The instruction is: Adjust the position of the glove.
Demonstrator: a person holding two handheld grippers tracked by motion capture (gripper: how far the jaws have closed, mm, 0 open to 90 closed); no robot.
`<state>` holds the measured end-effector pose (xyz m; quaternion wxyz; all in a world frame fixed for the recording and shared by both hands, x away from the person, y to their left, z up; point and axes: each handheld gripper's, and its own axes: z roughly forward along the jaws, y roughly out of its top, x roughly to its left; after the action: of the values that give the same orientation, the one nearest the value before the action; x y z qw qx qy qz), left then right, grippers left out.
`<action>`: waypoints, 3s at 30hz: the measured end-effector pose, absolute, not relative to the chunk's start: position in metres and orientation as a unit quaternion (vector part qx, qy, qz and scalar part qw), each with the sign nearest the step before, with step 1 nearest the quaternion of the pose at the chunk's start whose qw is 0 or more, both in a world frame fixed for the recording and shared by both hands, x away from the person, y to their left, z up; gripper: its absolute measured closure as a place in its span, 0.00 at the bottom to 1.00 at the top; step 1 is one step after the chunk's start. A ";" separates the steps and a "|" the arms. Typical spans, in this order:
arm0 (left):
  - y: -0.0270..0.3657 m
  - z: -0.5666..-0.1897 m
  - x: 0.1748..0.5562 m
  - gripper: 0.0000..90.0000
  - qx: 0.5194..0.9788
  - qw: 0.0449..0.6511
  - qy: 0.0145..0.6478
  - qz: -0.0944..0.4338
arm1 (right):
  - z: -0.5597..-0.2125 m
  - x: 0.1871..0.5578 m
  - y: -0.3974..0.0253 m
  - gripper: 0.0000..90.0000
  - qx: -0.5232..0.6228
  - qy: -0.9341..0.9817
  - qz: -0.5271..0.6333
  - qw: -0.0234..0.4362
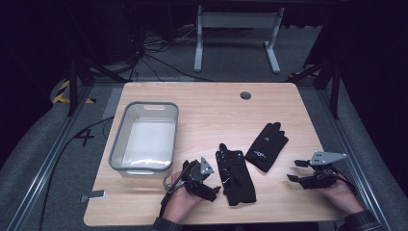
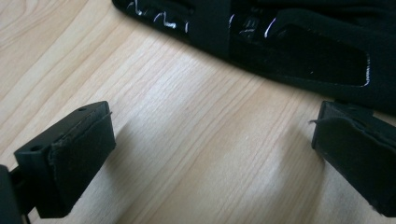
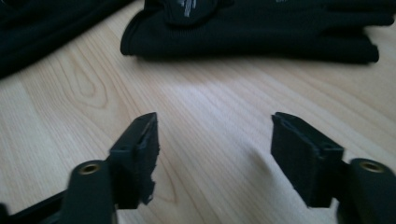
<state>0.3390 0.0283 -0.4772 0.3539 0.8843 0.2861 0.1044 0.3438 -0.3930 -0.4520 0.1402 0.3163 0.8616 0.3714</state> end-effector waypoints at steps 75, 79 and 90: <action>0.028 -0.477 0.339 0.00 0.884 0.355 0.286 0.104 | -0.443 0.370 -0.411 1.00 0.327 0.888 0.304 0.108; 0.028 -0.477 0.339 0.00 0.884 0.354 0.286 0.104 | -0.442 0.371 -0.420 1.00 0.336 0.886 0.296 0.118; 0.028 -0.477 0.339 0.00 0.884 0.355 0.285 0.105 | -0.440 0.379 -0.440 1.00 0.362 0.877 0.279 0.147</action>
<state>0.3393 0.0283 -0.4772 0.3551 0.8841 0.2849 0.1051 0.3787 -0.4396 -0.4402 0.1466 0.3618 0.8774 0.2789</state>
